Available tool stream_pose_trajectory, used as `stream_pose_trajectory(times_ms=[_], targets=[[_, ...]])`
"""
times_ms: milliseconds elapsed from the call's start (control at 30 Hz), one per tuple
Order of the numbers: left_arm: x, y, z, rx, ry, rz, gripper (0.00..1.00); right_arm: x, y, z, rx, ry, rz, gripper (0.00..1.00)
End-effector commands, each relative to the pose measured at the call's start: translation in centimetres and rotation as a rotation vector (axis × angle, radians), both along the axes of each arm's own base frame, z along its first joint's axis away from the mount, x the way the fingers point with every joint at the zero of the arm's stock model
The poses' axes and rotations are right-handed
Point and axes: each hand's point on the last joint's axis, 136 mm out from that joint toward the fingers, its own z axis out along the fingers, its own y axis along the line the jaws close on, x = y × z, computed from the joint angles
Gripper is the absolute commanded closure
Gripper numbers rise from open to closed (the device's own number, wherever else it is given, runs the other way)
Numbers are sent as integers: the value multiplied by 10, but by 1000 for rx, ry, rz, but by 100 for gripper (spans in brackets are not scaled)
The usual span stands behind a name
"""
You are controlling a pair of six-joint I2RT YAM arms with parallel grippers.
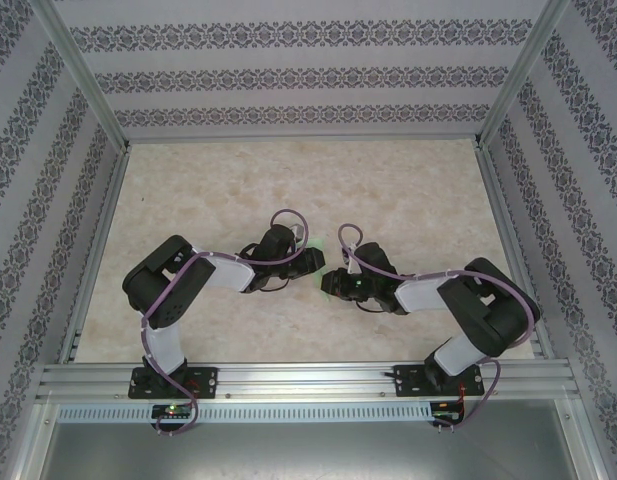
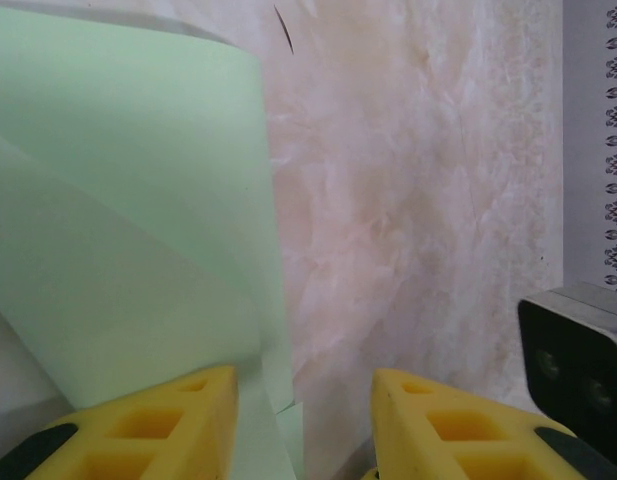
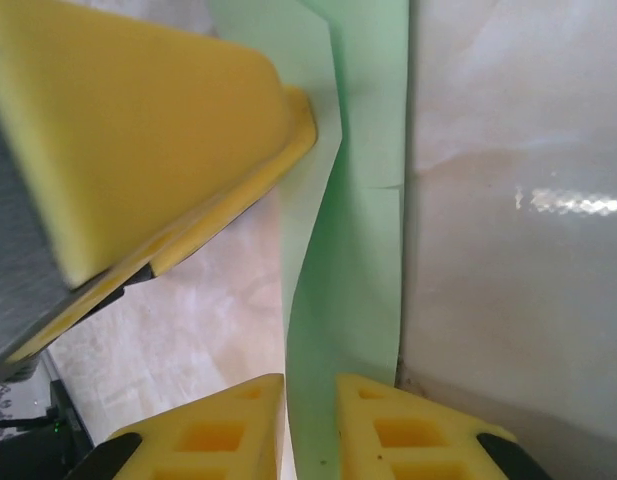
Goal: Fold a paper plane with a square sheet of paper (pick it up from the middle)
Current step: Fold the wing for the fifth time at the center of the table.
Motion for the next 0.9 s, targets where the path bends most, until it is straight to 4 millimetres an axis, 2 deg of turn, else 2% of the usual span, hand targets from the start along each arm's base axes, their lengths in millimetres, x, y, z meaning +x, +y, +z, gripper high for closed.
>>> stream_pose_trajectory(times_ms=[0, 233, 467, 567, 767, 867], targets=[[-5, 0, -9, 29, 0, -8, 59, -5, -9, 1, -67, -7, -1, 79], [-4, -2, -5, 35, -6, -21, 59, -8, -9, 5, -69, 11, 17, 79], [-3, -4, -3, 30, -7, -30, 60, -2, 0, 16, -38, 1, 28, 74], [-4, -4, -3, 32, -7, -32, 60, -1, 2, 18, -39, -5, 39, 66], [-3, -5, -1, 32, -10, -38, 60, -4, 0, 2, -85, 34, 43, 66], [-4, -5, -1, 33, -9, -39, 60, -3, -1, 9, -71, 17, 33, 57]])
